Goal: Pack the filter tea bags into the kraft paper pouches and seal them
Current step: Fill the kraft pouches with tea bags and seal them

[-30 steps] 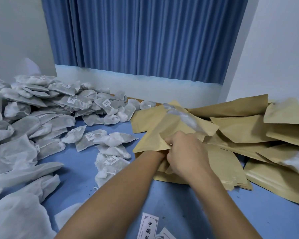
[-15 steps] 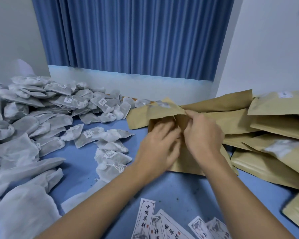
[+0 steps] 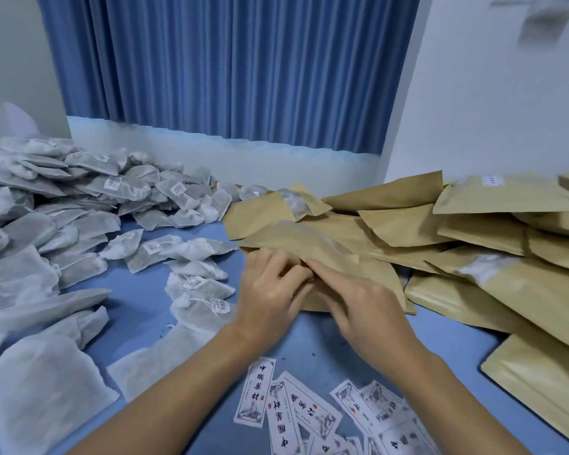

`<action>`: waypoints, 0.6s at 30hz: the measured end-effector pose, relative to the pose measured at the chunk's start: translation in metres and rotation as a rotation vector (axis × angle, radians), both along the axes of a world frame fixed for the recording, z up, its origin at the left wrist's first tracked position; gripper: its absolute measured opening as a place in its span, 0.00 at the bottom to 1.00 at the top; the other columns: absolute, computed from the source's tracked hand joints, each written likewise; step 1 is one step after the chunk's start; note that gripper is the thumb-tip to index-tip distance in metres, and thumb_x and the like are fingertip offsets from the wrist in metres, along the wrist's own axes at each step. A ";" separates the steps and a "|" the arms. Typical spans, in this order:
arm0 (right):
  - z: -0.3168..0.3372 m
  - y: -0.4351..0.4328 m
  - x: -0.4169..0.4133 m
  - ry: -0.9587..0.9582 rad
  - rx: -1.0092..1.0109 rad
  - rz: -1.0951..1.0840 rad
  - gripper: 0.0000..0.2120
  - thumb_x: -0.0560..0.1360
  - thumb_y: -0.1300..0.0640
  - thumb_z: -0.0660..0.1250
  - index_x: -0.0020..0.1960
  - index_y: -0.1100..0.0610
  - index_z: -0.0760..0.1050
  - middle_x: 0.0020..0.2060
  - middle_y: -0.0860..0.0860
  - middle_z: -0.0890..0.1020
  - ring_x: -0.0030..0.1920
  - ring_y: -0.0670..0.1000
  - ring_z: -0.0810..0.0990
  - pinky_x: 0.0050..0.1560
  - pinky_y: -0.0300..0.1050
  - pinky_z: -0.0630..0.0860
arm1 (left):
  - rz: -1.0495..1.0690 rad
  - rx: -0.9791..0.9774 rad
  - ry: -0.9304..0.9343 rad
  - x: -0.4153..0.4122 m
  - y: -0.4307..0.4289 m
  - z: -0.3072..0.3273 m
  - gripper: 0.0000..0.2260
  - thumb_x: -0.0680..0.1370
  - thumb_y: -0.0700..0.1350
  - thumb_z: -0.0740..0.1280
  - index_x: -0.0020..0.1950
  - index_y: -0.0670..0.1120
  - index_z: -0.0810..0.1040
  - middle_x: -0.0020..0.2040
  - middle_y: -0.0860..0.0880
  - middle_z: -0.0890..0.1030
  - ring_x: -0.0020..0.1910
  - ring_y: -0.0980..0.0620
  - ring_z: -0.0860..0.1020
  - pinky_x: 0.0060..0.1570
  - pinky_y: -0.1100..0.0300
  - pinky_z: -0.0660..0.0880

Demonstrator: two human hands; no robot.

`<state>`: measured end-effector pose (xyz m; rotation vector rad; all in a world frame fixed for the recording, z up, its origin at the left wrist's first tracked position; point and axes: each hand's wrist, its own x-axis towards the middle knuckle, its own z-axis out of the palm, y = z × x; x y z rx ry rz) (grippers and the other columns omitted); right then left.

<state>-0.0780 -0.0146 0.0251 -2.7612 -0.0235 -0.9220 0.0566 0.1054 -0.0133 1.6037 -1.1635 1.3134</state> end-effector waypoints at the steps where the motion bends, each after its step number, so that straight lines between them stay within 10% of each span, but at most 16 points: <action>1: -0.003 -0.004 -0.001 -0.025 -0.002 -0.036 0.30 0.73 0.68 0.68 0.70 0.45 0.76 0.56 0.41 0.84 0.51 0.47 0.82 0.49 0.43 0.78 | -0.017 -0.039 -0.003 -0.006 0.002 0.000 0.05 0.77 0.44 0.73 0.45 0.45 0.80 0.45 0.48 0.75 0.41 0.46 0.71 0.42 0.52 0.71; 5: -0.006 -0.015 -0.001 -0.213 0.195 -0.137 0.23 0.74 0.72 0.67 0.62 0.51 0.82 0.43 0.40 0.83 0.39 0.44 0.77 0.43 0.30 0.69 | -0.344 -0.086 0.232 -0.045 0.008 -0.010 0.19 0.78 0.46 0.73 0.34 0.48 0.65 0.33 0.51 0.68 0.32 0.50 0.66 0.33 0.58 0.64; 9: -0.013 -0.010 -0.007 -0.335 -0.043 -0.118 0.24 0.69 0.74 0.66 0.57 0.53 0.84 0.50 0.44 0.86 0.48 0.46 0.81 0.53 0.43 0.72 | -0.784 -0.118 1.603 -0.081 0.005 -0.006 0.30 0.67 0.74 0.70 0.31 0.47 0.71 0.27 0.46 0.69 0.22 0.51 0.65 0.26 0.63 0.58; 11: -0.018 -0.007 -0.012 -0.312 -0.208 -0.014 0.21 0.69 0.70 0.64 0.55 0.52 0.85 0.53 0.43 0.85 0.53 0.45 0.83 0.58 0.48 0.71 | -0.912 -0.151 1.996 -0.078 0.001 0.003 0.31 0.68 0.74 0.68 0.39 0.45 0.79 0.32 0.44 0.75 0.24 0.49 0.70 0.24 0.64 0.57; 14: -0.031 -0.003 -0.027 -0.241 -0.178 0.015 0.13 0.78 0.55 0.64 0.58 0.50 0.83 0.58 0.40 0.83 0.61 0.43 0.79 0.63 0.51 0.69 | -0.905 -0.207 2.022 -0.072 0.000 0.000 0.18 0.80 0.57 0.65 0.48 0.42 0.79 0.33 0.44 0.76 0.27 0.50 0.72 0.21 0.62 0.58; 18: -0.039 0.005 -0.048 -0.272 0.655 -0.345 0.18 0.77 0.35 0.61 0.60 0.43 0.78 0.55 0.36 0.81 0.56 0.38 0.78 0.54 0.36 0.70 | -0.801 -0.195 1.968 -0.073 0.003 -0.017 0.16 0.78 0.55 0.70 0.43 0.42 0.81 0.34 0.43 0.79 0.31 0.47 0.73 0.25 0.60 0.64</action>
